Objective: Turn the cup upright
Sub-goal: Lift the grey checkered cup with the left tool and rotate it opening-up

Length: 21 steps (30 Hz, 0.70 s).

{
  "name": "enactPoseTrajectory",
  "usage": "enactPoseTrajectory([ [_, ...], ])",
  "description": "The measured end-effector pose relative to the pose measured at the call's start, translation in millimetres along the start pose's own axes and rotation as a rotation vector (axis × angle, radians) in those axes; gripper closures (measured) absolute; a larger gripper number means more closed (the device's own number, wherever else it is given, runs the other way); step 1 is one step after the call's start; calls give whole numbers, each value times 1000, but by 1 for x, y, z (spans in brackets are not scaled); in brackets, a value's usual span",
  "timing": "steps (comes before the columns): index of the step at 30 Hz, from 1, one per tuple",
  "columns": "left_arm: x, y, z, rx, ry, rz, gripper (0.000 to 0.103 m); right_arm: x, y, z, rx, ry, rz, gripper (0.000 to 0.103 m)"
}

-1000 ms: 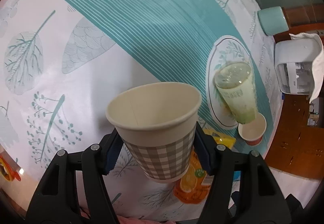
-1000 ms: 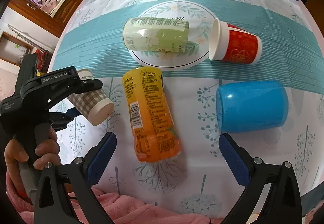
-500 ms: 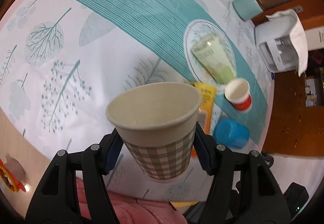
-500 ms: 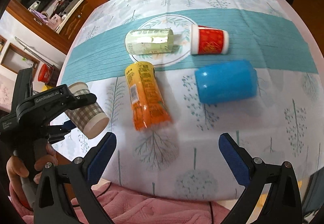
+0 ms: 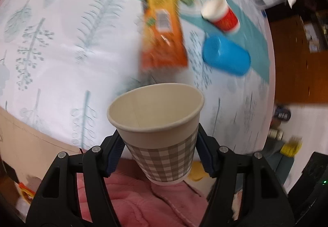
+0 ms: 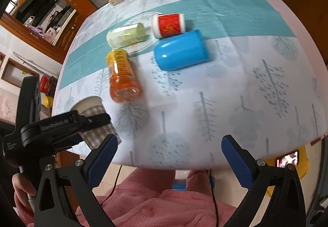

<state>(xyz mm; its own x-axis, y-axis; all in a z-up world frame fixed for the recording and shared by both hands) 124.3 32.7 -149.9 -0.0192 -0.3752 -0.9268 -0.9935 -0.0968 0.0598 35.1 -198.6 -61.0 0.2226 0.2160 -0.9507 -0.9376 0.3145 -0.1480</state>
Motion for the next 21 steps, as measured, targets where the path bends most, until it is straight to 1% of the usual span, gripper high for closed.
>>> enactPoseTrajectory([
  [6, 36, 13, -40, 162, -96, 95, 41, -15, 26, -43, 76, 38, 3, 0],
  [9, 52, 12, -57, 246, -171, 119, 41, -21, 35, -64, 127, 52, 2, 0],
  [10, 55, 11, -61, 264, -186, 125, 41, -21, 37, -69, 143, 56, 3, 0],
  [14, 72, 9, -73, 308, -223, 178, 41, -23, 45, -90, 215, 62, 9, 0],
  [16, 79, 4, -77, 320, -249, 189, 41, -21, 47, -99, 248, 61, 12, 0],
  [21, 89, -2, -84, 331, -258, 215, 41, -19, 47, -111, 294, 53, 19, 0],
])
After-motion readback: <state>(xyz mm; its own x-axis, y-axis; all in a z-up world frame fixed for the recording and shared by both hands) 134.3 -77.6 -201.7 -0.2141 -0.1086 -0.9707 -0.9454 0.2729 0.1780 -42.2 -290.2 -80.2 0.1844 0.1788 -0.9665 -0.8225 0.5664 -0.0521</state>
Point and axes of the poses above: each gripper's, at about its wrist camera, not at the fingertips, and x roughly the way its jaws point, z to its left, y to its underside, the point moved 1 cm from there along x, roughly the way its jaws point, and after that the axes turned 3 degrees about z, right-handed, at the moved point
